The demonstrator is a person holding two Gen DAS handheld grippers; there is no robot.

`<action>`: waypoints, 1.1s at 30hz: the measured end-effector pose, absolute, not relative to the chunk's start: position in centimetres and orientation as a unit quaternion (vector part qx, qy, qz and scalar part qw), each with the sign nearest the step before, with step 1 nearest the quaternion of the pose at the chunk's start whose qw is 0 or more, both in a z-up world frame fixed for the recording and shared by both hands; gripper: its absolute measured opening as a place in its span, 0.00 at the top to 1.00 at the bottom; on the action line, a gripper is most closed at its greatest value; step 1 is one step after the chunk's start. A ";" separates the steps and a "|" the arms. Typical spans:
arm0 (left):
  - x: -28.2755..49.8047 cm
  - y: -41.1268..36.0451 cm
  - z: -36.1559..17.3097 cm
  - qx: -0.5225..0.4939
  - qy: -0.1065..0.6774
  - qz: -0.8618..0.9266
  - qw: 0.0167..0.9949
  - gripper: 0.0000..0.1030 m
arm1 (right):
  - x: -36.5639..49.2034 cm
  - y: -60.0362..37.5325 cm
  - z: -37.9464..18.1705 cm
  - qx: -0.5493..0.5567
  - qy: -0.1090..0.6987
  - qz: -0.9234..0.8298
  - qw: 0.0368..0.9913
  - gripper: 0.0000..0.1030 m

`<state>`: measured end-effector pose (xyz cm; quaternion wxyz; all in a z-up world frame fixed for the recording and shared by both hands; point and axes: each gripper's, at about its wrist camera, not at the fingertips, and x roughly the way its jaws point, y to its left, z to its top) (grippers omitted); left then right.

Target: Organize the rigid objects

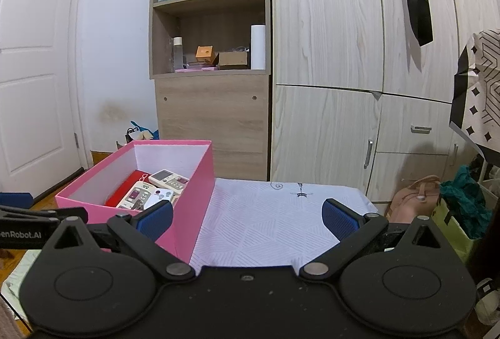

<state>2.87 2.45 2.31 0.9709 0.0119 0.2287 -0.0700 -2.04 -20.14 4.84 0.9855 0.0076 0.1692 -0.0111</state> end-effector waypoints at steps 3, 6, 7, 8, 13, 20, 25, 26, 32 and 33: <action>3.0 2.5 2.1 0.012 0.237 -0.067 0.969 0.00 | -2.0 -20.1 4.8 0.007 0.172 -0.014 0.985 0.00; 3.0 2.5 2.0 0.013 0.240 -0.064 0.969 0.00 | -2.0 -20.1 4.8 0.008 0.174 -0.016 0.985 0.00; 3.1 2.4 2.0 0.016 0.241 -0.062 0.968 0.00 | -2.0 -20.1 4.8 0.009 0.174 -0.016 0.985 0.00; 3.1 2.3 1.9 0.018 0.243 -0.062 0.968 0.00 | -2.0 -20.1 4.7 0.009 0.174 -0.017 0.985 0.00; 3.1 2.3 1.9 0.014 0.248 -0.068 0.966 0.00 | -1.9 -20.1 4.8 0.011 0.174 -0.018 0.984 0.00; 3.2 2.4 1.8 0.013 0.250 -0.067 0.966 0.00 | -2.0 -19.9 4.7 0.007 0.174 -0.018 0.985 0.00; 3.3 2.4 1.7 0.018 0.250 -0.061 0.966 0.00 | -1.9 -20.0 4.6 0.007 0.175 -0.018 0.984 0.00; 3.3 2.4 1.7 0.018 0.251 -0.061 0.966 0.00 | -1.9 -20.0 4.6 0.007 0.176 -0.018 0.984 0.00; 3.3 2.3 1.4 0.031 0.255 -0.054 0.965 0.00 | -1.8 -19.9 4.5 0.003 0.178 -0.018 0.984 0.00; 3.4 2.3 1.4 0.034 0.257 -0.053 0.964 0.00 | -1.8 -19.9 4.5 0.002 0.179 -0.019 0.984 0.00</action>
